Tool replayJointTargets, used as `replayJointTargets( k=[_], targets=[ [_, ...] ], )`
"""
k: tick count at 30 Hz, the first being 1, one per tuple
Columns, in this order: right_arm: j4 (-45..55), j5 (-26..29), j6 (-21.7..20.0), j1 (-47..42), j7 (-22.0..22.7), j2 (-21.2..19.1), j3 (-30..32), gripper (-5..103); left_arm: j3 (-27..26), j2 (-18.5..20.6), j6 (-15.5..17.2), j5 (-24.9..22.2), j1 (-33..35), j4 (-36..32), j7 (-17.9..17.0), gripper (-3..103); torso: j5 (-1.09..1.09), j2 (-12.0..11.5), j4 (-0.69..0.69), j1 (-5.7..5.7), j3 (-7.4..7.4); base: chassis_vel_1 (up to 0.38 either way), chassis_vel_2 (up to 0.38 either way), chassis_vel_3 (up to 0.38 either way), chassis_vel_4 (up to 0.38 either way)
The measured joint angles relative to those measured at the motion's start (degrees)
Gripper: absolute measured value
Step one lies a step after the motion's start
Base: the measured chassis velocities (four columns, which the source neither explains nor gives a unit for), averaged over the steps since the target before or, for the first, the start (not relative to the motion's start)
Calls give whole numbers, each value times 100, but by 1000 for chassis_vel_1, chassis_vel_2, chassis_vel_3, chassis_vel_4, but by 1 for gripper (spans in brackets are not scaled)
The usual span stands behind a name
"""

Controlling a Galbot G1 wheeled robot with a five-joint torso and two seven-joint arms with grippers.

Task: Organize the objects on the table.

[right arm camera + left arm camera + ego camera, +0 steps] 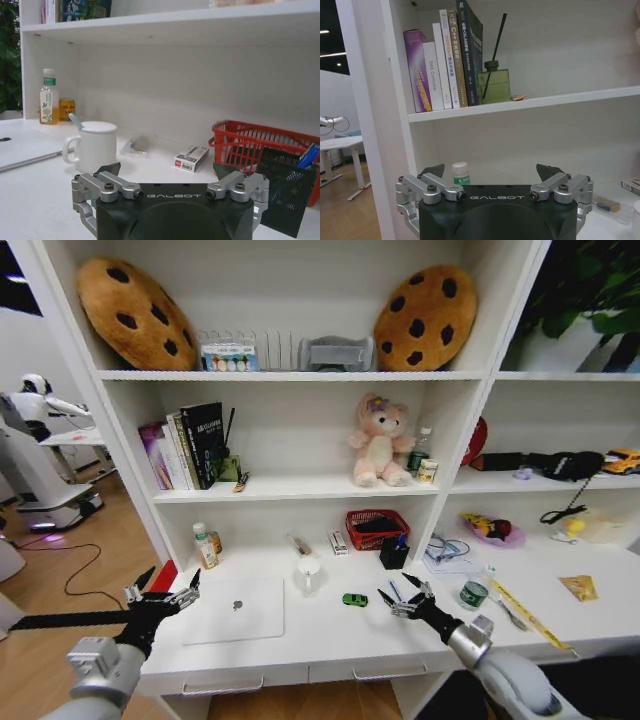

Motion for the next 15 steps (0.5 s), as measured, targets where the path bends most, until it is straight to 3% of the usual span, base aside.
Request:
replayJointTargets(
  k=[3,4,5,8,15],
  targets=[
    [-404,4,99,354,-229,-8,-325,100,0,-1,-1,0,0,0,0,100,1,0,-3,0,0,0,0,0,0],
    [-810,4,182,748,-583,-20,-694,100,1,-1,-1,0,0,0,0,100,-1,0,-3,0,0,0,0,0,0],
    [-810,4,182,748,-583,-20,-694,100,1,-1,-1,0,0,0,0,100,-1,0,-3,0,0,0,0,0,0],
    [-1506,-57,329,1507,-1141,12,-1349,100,1,-1,-1,0,0,0,0,100,-2,0,0,0,-1,0,0,0,0],
    [-2001,-67,378,2202,-1594,33,-2018,100,1,-1,-1,0,0,-1,0,100,-3,0,-1,0,-1,0,0,0,0]
  ],
)
